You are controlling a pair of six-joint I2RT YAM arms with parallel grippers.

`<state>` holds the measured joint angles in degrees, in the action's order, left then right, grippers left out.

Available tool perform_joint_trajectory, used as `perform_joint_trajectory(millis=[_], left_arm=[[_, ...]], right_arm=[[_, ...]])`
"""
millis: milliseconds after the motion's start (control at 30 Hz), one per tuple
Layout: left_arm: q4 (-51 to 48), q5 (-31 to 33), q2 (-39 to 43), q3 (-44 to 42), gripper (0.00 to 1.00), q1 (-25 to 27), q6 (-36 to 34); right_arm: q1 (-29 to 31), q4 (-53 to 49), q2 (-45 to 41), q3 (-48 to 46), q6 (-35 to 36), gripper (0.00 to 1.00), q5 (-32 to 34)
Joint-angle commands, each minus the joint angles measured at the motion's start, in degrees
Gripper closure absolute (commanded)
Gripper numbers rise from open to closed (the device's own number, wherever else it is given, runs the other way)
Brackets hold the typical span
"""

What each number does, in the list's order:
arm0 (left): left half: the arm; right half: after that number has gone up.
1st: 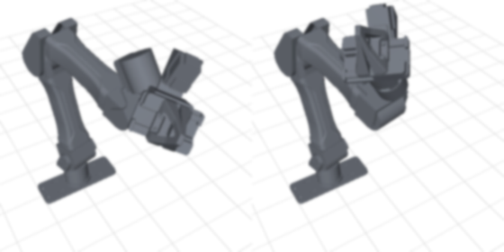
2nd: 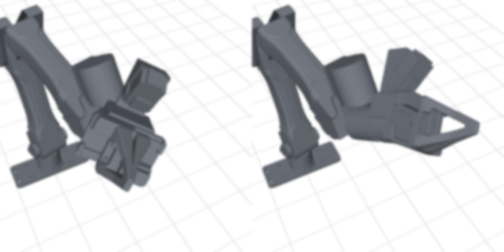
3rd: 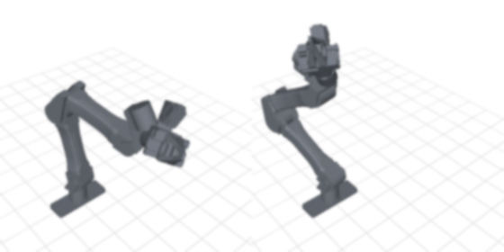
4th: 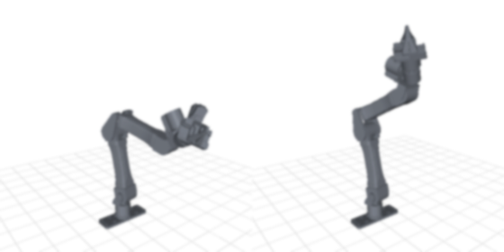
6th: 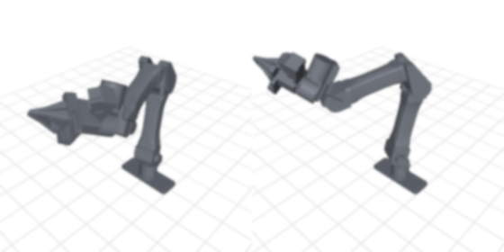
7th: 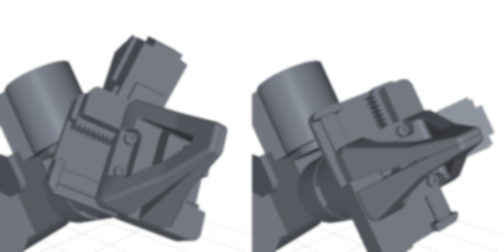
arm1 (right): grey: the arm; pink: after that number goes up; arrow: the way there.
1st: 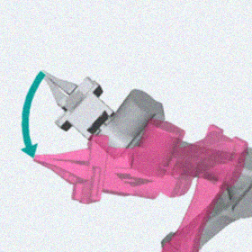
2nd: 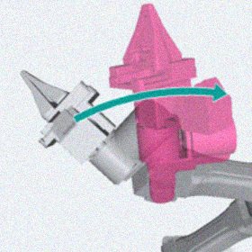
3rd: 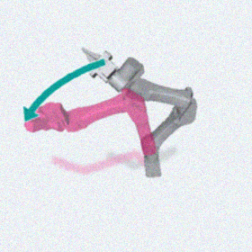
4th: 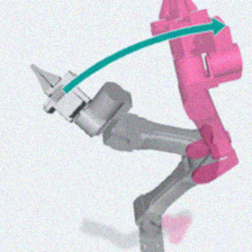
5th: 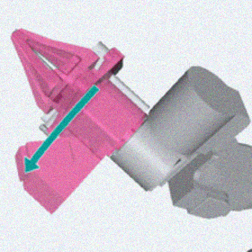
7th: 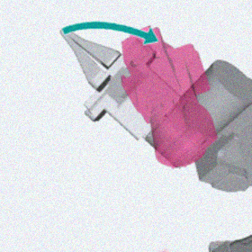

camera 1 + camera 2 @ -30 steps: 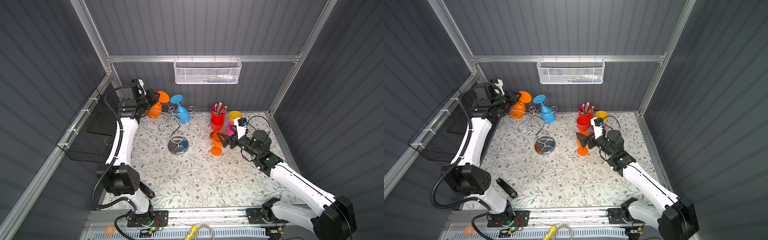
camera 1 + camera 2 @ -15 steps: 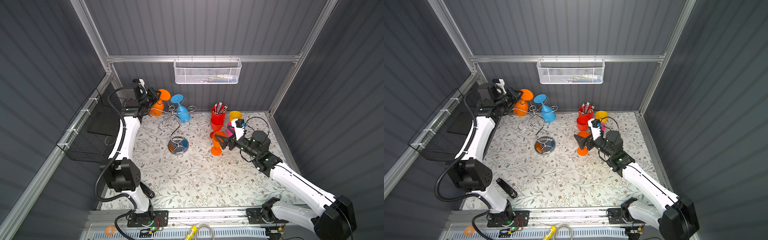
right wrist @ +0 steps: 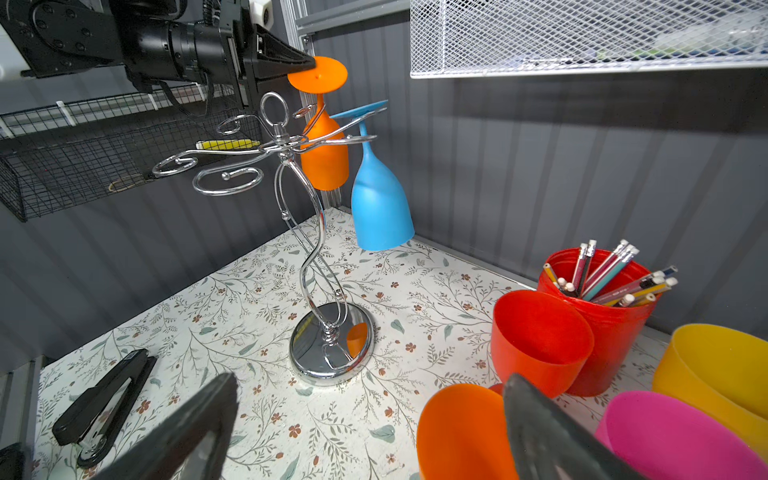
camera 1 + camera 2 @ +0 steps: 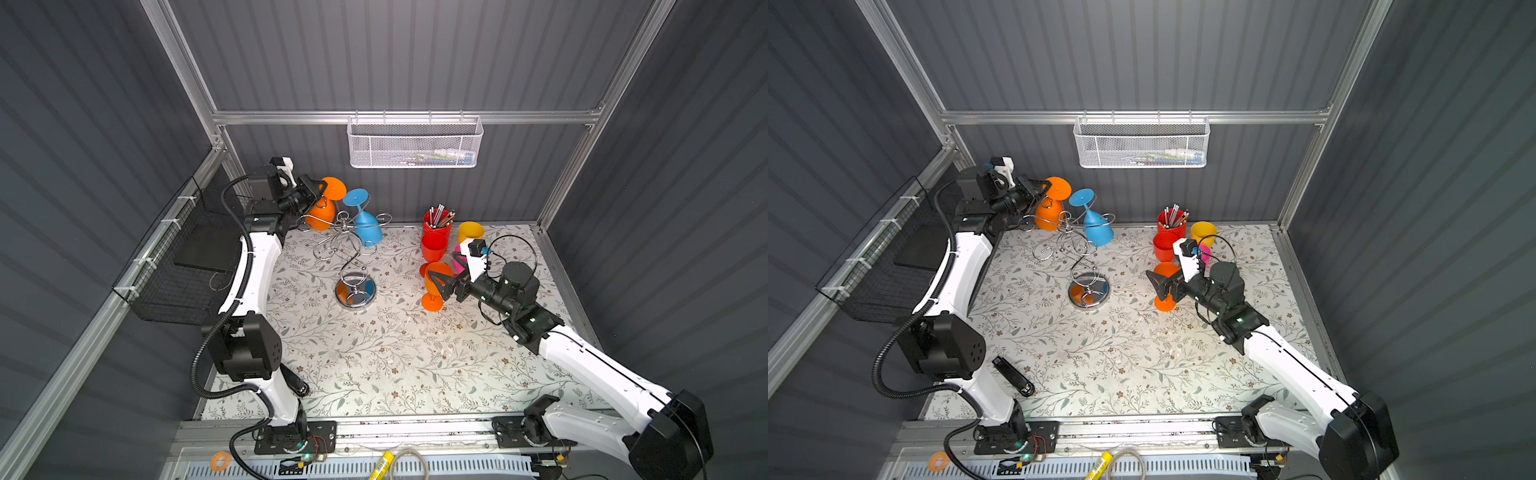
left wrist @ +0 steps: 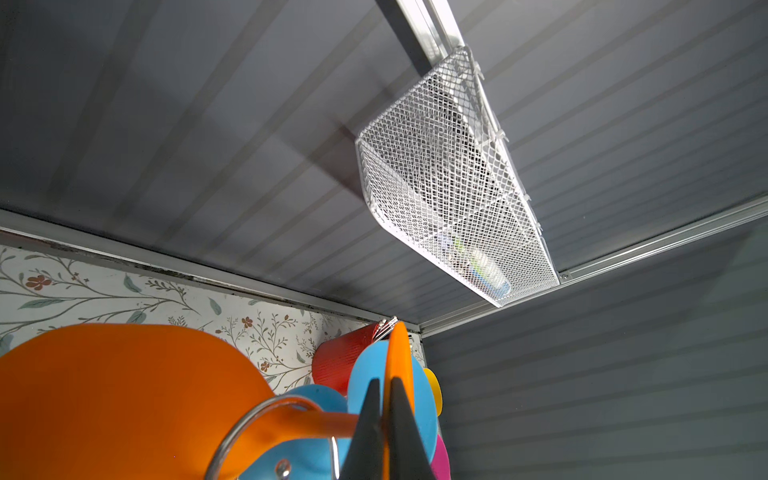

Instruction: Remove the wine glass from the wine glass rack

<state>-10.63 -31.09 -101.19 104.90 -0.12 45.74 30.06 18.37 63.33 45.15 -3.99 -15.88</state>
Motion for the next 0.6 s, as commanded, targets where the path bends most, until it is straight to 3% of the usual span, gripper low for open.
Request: perform_joint_trajectory(millis=[0, 567], left_arm=[[1.32, -2.46, 1.39, -1.18, 1.00, -0.41, 0.15], [-3.30, -2.90, 8.44, -6.34, 1.00, -0.41, -3.25]], right_arm=[[0.43, 0.44, 0.37, 1.31, 0.82, 0.01, 0.06], [1.04, -0.20, 0.39, 1.70, 0.91, 0.01, 0.34]])
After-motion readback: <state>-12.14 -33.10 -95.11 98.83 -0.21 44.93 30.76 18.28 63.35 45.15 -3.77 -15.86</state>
